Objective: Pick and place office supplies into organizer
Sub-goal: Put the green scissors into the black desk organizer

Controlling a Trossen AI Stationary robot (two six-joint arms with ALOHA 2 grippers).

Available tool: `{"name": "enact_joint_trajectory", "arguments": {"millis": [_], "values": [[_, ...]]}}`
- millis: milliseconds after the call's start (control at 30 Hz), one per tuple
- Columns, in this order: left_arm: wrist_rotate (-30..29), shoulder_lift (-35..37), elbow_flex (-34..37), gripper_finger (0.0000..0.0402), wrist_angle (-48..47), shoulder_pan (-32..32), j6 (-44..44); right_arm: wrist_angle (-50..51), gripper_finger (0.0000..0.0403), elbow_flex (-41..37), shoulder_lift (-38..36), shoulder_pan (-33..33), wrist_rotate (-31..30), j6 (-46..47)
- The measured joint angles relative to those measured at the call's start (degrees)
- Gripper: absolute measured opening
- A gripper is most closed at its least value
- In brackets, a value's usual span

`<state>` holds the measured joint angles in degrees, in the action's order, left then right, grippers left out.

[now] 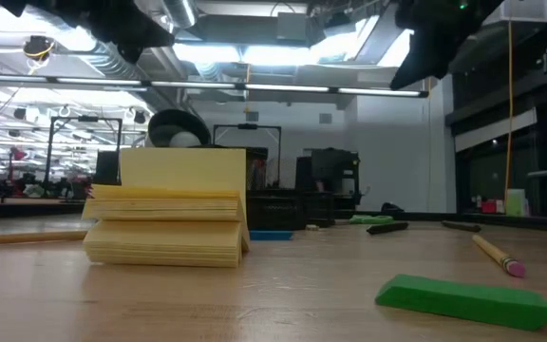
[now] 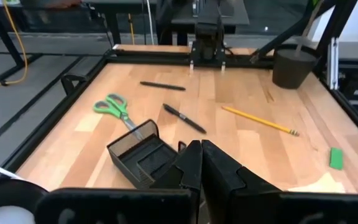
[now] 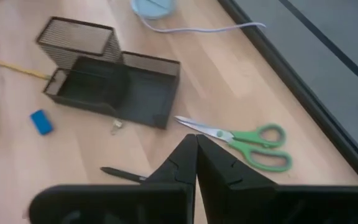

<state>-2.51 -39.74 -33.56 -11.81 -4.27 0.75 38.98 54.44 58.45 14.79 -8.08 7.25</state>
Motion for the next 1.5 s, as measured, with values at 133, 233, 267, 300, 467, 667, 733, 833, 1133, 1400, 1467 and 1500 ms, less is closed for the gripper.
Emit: {"name": "enact_joint_trajectory", "arguments": {"millis": [133, 233, 267, 300, 467, 667, 733, 833, 1133, 1400, 1467, 1500], "values": [[-0.1, -1.0, 0.0, 0.0002, 0.0, 0.0, 0.0, 0.1, 0.0012, 0.6, 1.9, 3.3, 0.0, -0.8], [-0.1, -1.4, 0.0, 0.0002, 0.0, 0.0, -1.3, 0.2, 0.0012, 0.9, 3.2, 5.3, 0.0, -1.6], [-0.1, -1.4, 0.0, 0.0002, 0.0, 0.0, -2.3, 0.2, 0.0013, 1.0, 3.8, 5.9, 0.0, -1.8], [-0.1, -1.4, 0.0, 0.0002, 0.0, 0.0, -3.1, 0.0, 0.0015, 1.2, 4.5, 6.4, 0.0, -2.4], [-0.8, -1.4, 0.0, 0.0002, 0.8, 0.0, -3.8, 0.0, 0.0050, 3.8, 8.7, 8.3, 0.0, -4.6], [-1.2, -1.4, 0.0, 0.0002, 0.9, 0.0, -4.5, 3.5, 0.0102, 10.0, 15.8, 11.8, 0.0, -7.3], [-1.3, -1.4, 0.0, 0.0002, 0.9, 0.0, -4.5, 3.9, 0.0115, 11.4, 18.5, 13.0, -0.6, -8.1], [-1.9, -1.4, 0.0, 0.0002, 0.9, 0.0, -4.5, 4.3, 0.0128, 12.9, 22.1, 14.4, -2.4, -9.4], [-2.8, -1.4, 0.0, 0.0002, 0.9, 0.0, -4.6, 5.7, 0.0140, 13.9, 30.5, 18.3, -3.0, -13.6], [-3.9, -1.4, 0.0, 0.0002, 0.9, 0.0, -4.6, 6.3, 0.0140, 13.9, 37.5, 22.7, -3.0, -13.9], [-3.9, -1.4, 0.0, 0.0002, 0.9, 0.0, -4.6, 6.4, 0.0140, 13.9, 39.3, 23.7, -3.0, -13.7], [-3.9, -1.4, 0.0, 0.0002, 0.9, 0.0, -4.6, 6.3, 0.0140, 13.9, 40.1, 24.1, -3.0, -13.7]]}}
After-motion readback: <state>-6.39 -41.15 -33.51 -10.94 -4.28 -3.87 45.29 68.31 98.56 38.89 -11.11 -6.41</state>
